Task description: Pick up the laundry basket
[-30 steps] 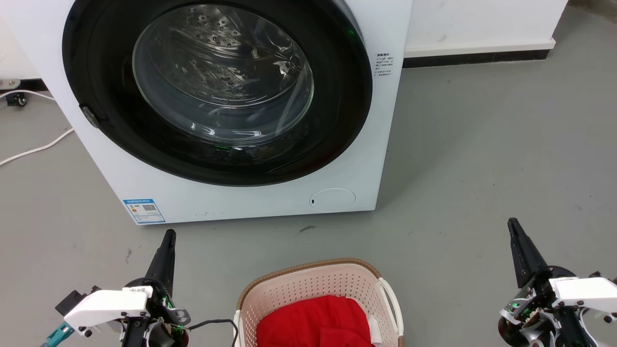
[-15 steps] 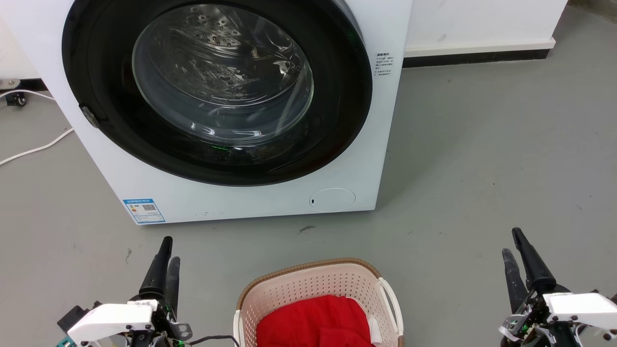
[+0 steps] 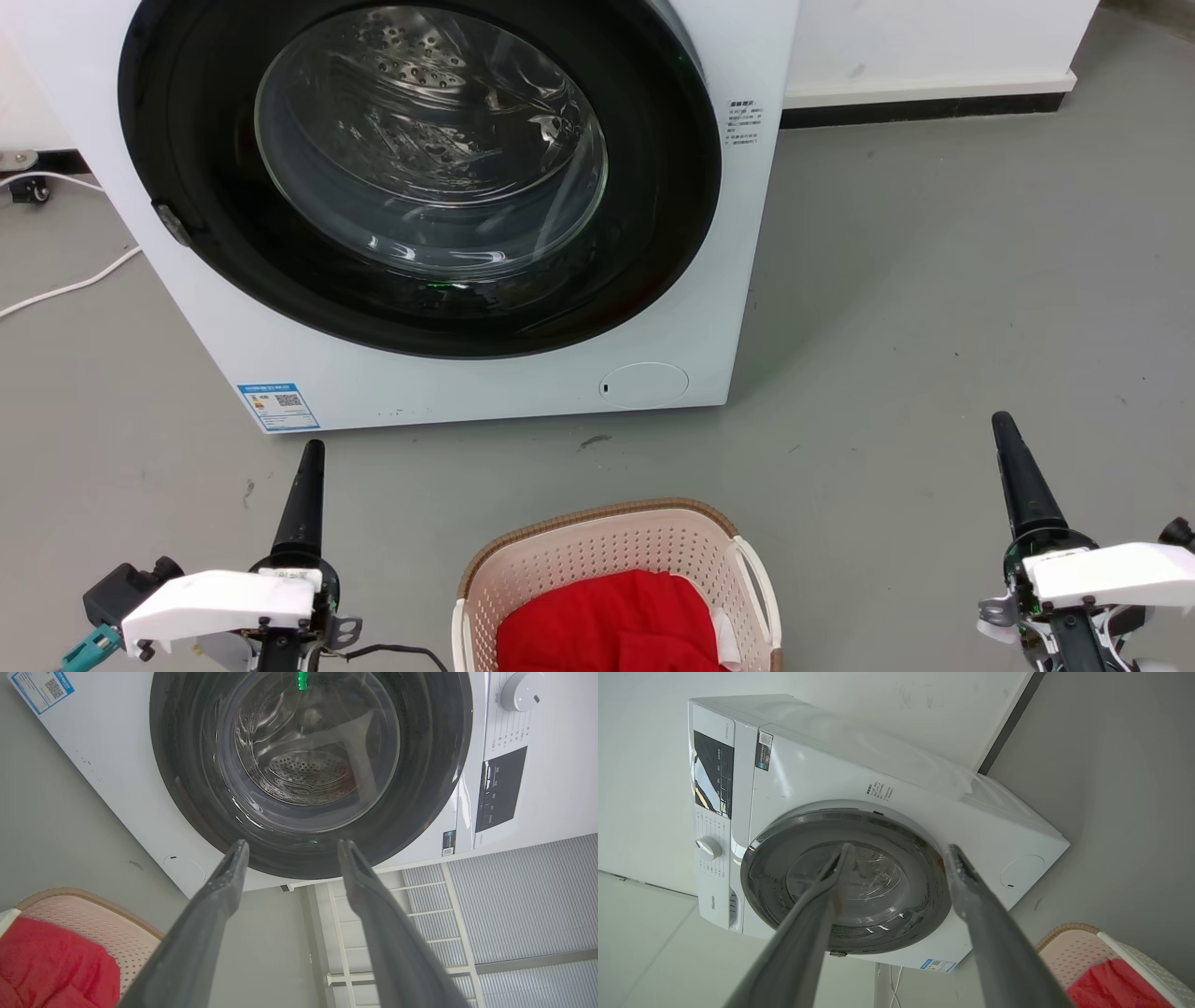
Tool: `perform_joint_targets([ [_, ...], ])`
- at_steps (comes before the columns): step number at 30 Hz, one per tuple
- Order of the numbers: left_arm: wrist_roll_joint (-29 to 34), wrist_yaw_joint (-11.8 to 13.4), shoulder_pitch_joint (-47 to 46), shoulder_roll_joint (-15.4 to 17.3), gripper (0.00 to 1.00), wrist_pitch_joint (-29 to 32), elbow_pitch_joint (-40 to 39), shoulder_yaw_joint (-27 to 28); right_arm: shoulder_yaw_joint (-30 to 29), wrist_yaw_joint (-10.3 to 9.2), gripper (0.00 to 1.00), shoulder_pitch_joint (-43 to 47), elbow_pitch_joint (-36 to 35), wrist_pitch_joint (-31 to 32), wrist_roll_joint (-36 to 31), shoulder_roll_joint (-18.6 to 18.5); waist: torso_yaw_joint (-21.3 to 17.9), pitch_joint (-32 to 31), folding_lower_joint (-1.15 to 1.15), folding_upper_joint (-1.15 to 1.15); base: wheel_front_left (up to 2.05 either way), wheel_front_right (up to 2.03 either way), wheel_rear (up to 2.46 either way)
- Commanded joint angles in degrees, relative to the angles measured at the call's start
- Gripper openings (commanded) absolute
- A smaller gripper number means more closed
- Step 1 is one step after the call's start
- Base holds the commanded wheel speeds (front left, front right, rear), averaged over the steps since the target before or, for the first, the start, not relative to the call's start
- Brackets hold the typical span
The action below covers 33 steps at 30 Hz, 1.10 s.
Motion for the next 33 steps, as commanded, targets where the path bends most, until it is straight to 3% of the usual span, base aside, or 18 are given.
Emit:
perform_joint_targets([
  [1, 2.5, 0.2, -0.4, 0.2, 1.00, -0.6, -1.5, -0.1, 0.3, 0.00, 1.00, -0.1, -1.8, -0.7, -3.1, -0.2, 0.0, 0.0, 0.00, 0.00, 0.00, 0.00, 0.00],
  [15, 17.0, 2.6, 1.0, 0.3, 1.00, -3.8, -4.4, -2.1, 2.3, 0.00, 1.00, 1.4, -5.1, -3.8, -22.1, -0.2, 0.0, 0.0, 0.00, 0.00, 0.00, 0.00, 0.00],
  [33, 31.1, 3.7, 2.1, 0.3, 1.00, -7.2, -5.9, -3.6, 2.8, 0.00, 1.00, 2.5, -6.9, -7.3, -37.1, -0.3, 0.0, 0.0, 0.00, 0.00, 0.00, 0.00, 0.00],
])
